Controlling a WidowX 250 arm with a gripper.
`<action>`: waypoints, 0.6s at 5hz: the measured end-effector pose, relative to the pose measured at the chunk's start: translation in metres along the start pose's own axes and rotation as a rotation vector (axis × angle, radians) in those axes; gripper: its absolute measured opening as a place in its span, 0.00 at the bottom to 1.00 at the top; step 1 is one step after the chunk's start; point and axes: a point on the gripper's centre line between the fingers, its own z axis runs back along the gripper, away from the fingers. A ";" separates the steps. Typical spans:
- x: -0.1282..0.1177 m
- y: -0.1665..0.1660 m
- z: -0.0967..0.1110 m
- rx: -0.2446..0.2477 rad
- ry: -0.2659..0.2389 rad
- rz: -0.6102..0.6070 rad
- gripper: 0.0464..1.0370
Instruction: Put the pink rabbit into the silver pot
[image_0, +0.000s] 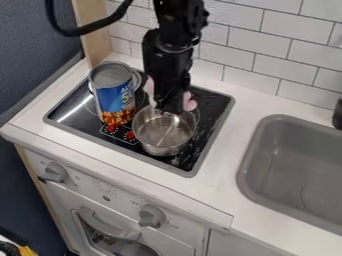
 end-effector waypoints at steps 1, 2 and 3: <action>0.000 0.007 -0.028 0.066 -0.007 -0.014 0.12; -0.002 0.007 -0.045 0.108 0.000 -0.043 0.12; 0.001 0.010 -0.051 0.136 -0.014 -0.035 0.16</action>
